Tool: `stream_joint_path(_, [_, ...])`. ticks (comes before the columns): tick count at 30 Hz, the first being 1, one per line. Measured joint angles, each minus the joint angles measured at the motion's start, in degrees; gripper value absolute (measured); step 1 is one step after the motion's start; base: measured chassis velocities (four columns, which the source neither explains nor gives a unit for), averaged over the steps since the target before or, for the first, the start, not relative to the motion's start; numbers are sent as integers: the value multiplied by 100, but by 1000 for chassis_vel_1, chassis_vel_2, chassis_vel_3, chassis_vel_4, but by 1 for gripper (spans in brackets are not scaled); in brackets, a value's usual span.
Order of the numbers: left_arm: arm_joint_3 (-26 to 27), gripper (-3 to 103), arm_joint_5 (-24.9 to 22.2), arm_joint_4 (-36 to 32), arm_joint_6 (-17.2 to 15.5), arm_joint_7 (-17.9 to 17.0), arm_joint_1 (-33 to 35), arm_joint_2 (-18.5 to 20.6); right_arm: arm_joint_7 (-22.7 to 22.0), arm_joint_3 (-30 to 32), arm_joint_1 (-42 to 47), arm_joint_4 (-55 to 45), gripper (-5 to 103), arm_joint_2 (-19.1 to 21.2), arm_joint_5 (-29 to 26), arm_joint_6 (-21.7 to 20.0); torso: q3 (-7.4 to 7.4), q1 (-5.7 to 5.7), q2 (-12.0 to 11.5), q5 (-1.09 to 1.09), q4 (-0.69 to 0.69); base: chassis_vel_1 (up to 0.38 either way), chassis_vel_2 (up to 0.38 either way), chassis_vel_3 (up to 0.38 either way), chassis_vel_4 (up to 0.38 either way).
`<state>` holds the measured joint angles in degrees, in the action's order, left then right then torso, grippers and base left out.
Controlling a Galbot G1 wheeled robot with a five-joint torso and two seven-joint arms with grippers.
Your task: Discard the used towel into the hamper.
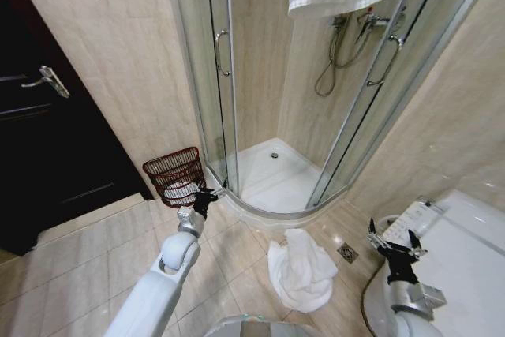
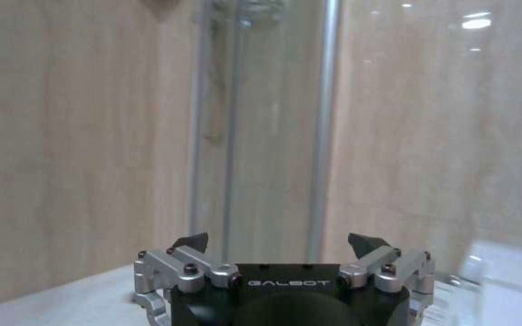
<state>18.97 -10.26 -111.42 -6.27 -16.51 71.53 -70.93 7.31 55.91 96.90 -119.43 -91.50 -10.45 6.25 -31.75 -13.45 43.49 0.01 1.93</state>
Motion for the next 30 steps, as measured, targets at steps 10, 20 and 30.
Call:
stream_joint_path(10, [128, 100, -358, -346, -492, -134, -147, 246, -295, -203, -429, -1431, 100, 684, -368, -994, 0, 0, 0, -3, 2, 0, 0, 0, 0])
stream_joint_path(20, [309, 100, -456, -643, -754, -340, -75, 339, -607, -364, -589, -1605, 100, 988, -603, -1443, 0, 0, 0, -1, 1, 0, 0, 0, 0])
stream_joint_path(30, [646, 100, -706, -1216, -1082, -521, 194, 418, -625, -304, -316, -2000, 100, 926, -618, -1521, 0, 0, 1, -2, 1, 0, 0, 0, 0])
